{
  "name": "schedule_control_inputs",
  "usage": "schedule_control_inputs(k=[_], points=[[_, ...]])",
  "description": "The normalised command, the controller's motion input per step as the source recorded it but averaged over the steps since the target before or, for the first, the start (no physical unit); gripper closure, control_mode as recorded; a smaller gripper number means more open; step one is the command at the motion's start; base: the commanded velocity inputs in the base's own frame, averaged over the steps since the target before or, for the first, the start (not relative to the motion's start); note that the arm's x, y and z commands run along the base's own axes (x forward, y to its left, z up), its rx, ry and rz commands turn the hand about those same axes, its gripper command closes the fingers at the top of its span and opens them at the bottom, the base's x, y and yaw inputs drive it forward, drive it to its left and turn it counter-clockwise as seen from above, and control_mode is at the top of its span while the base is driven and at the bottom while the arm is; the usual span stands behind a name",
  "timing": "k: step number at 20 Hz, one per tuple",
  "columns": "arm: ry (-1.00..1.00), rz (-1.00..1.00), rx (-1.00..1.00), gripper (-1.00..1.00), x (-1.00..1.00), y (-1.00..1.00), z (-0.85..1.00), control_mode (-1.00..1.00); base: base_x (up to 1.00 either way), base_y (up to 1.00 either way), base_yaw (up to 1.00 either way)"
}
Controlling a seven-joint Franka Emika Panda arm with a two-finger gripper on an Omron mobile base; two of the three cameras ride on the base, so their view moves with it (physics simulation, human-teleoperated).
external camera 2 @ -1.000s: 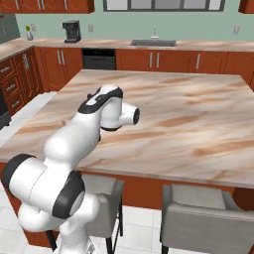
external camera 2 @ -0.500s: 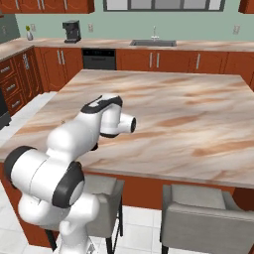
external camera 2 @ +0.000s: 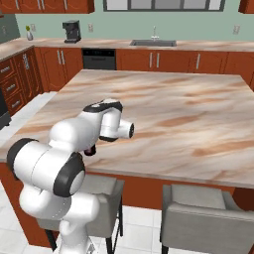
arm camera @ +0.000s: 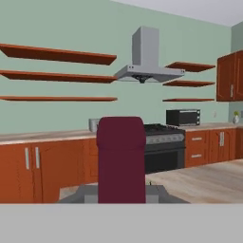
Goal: Get the candle and the wine from the cabinet and move them to the dining counter.
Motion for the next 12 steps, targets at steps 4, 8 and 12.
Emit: schedule_control_inputs(k=[4,8,12], points=[[0.00,0.00,0.00,1.00,0.05,0.06,-0.19,-1.00,0.00,0.00,0.00],[0.00,0.00,0.00,1.00,0.08,0.01,-0.20,-1.00,0.00,0.00,0.00],[-0.01,0.00,0.00,1.00,0.13,0.00,-0.09,-1.00,0.00,0.00,0.00]])
